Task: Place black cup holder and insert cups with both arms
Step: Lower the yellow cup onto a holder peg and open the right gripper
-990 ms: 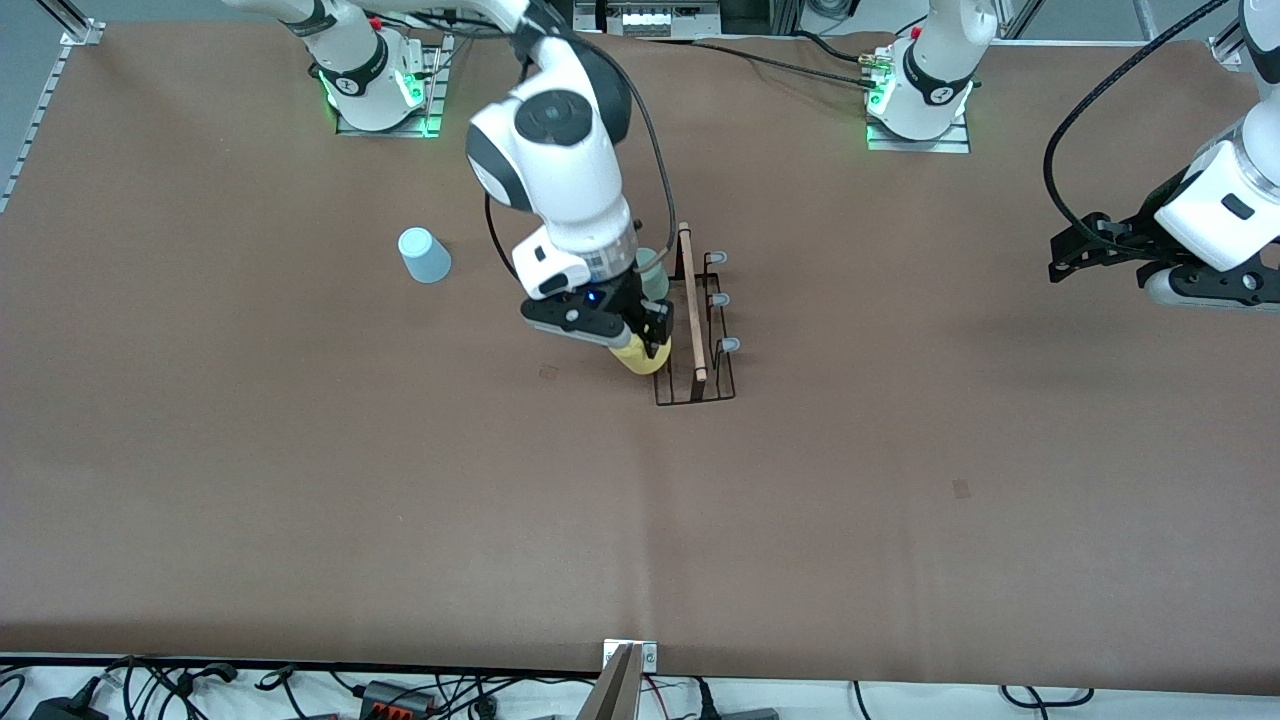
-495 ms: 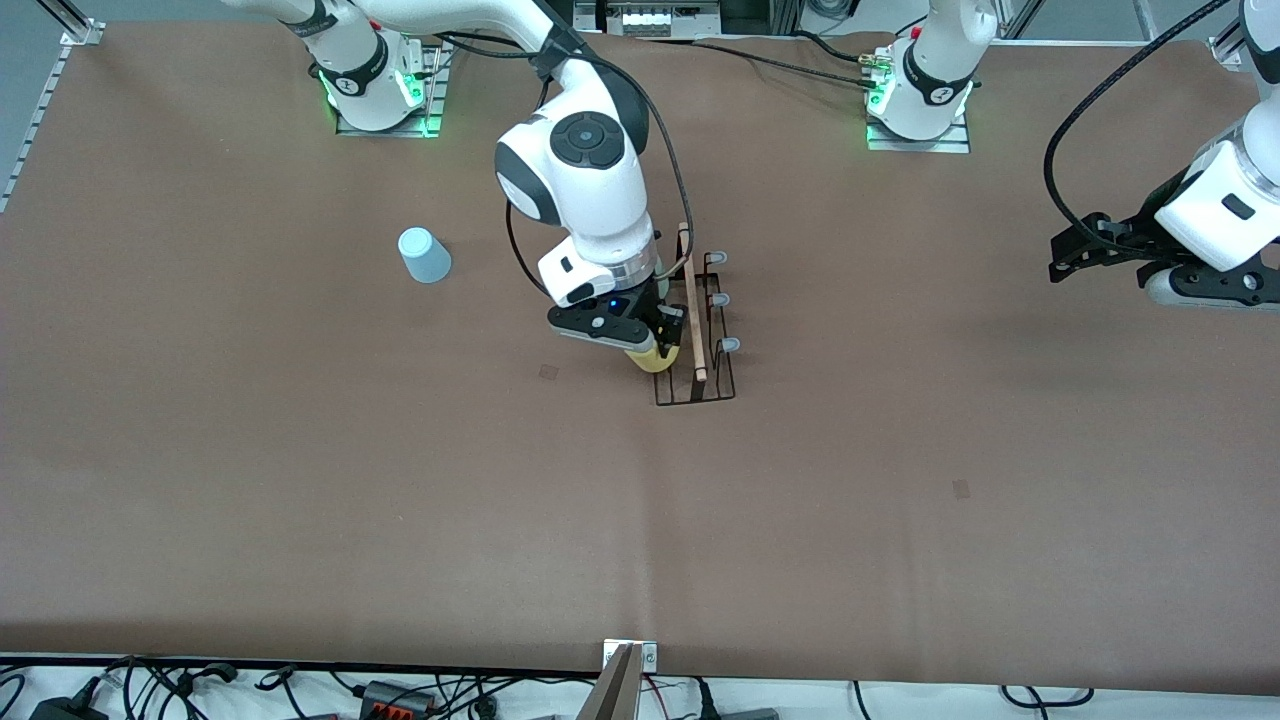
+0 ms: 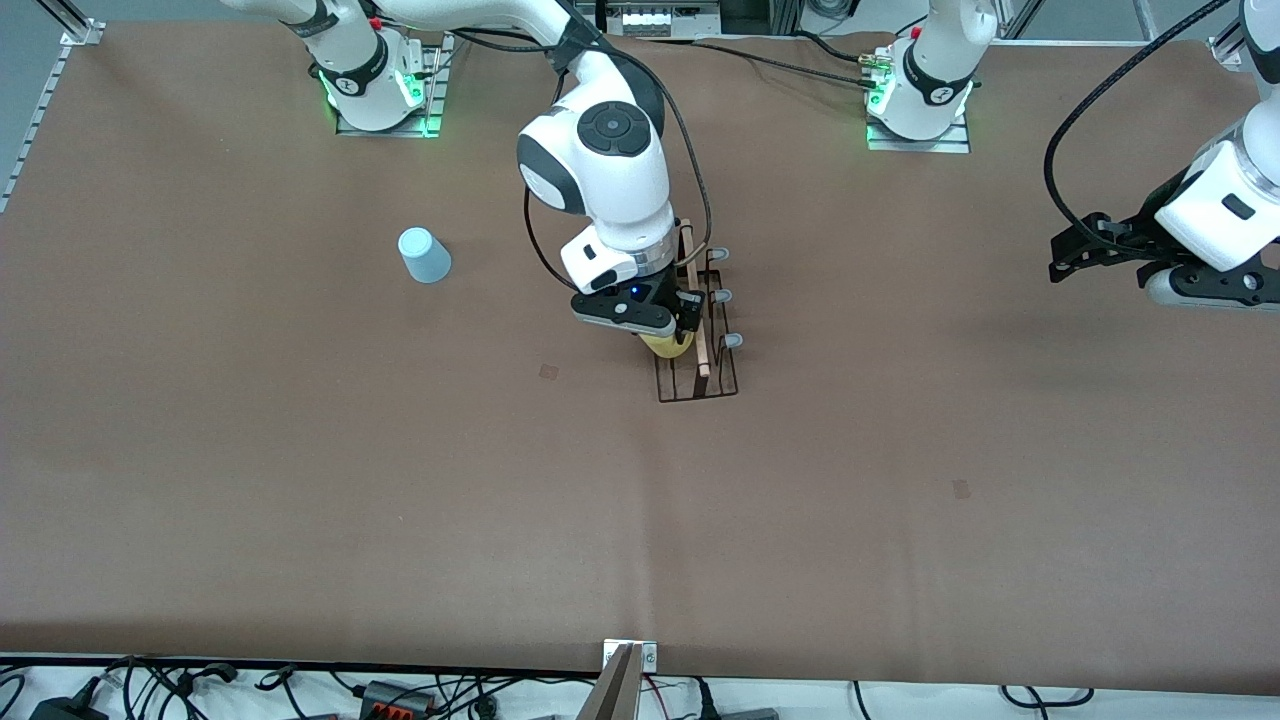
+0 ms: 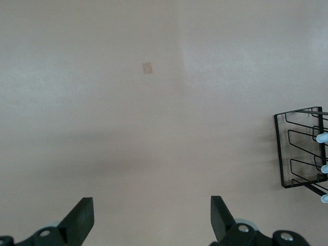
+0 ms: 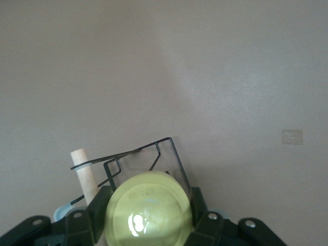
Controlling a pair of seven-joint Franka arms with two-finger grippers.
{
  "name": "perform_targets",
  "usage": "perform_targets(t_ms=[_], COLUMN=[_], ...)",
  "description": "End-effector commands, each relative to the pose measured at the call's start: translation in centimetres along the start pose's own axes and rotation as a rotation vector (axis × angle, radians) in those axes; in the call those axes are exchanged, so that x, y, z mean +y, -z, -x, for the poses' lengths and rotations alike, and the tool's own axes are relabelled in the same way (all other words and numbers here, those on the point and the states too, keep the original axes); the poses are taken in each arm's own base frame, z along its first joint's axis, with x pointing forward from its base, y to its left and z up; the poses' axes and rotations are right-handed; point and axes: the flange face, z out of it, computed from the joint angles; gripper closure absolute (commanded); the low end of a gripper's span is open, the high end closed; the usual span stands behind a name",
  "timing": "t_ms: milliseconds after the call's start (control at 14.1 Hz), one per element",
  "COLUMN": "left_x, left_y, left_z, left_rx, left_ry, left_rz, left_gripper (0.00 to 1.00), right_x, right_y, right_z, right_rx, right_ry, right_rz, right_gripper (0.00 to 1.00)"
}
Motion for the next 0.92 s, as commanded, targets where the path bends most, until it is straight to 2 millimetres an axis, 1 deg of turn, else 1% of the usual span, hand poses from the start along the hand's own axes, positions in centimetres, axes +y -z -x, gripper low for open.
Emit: perform_targets(t_ms=[0, 71, 212, 495, 566, 636, 707, 778, 848], left_x=[-0.3, -0.3, -0.3, -0.3, -0.3, -0.3, -0.3, -0.3, -0.3], left_y=[0.4, 0.4, 0.4, 0.4, 0.4, 0.4, 0.4, 0.4, 0.4], left_z=[0.3, 0.3, 0.3, 0.3, 0.3, 0.3, 0.3, 0.3, 0.3], left_rx=[0.0, 0.0, 0.0, 0.0, 0.0, 0.001, 0.002, 0.0, 0.0], left_ry=[-0.012, -0.014, -0.014, -0.014, -0.014, -0.014, -0.014, -0.014, -0.012], left_rz=[0.012, 0.012, 0.012, 0.012, 0.012, 0.012, 0.012, 0.012, 0.012], left_gripper=[0.0, 0.0, 0.0, 0.0, 0.0, 0.0, 0.0, 0.0, 0.0], right_x=[-0.1, 0.0, 0.3, 0.3, 0.6, 1.5, 2.0, 2.8, 4.1], right_y=[-1.2, -1.1, -1.2, -0.9, -0.5, 0.0, 2.1, 3.2, 4.9], right_z=[0.0, -0.3, -0.8, -1.1, -1.7, -3.4, -5.1, -6.3, -8.0], right_rx=[0.013, 0.022, 0.031, 0.034, 0.039, 0.05, 0.063, 0.063, 0.06], right_ry=[-0.003, 0.001, 0.005, 0.004, 0.008, -0.004, -0.008, -0.012, -0.016], right_rz=[0.023, 0.025, 0.031, 0.029, 0.028, 0.035, 0.018, 0.021, 0.041], right_gripper=[0.07, 0.0, 0.0, 0.0, 0.0, 0.0, 0.0, 0.0, 0.0])
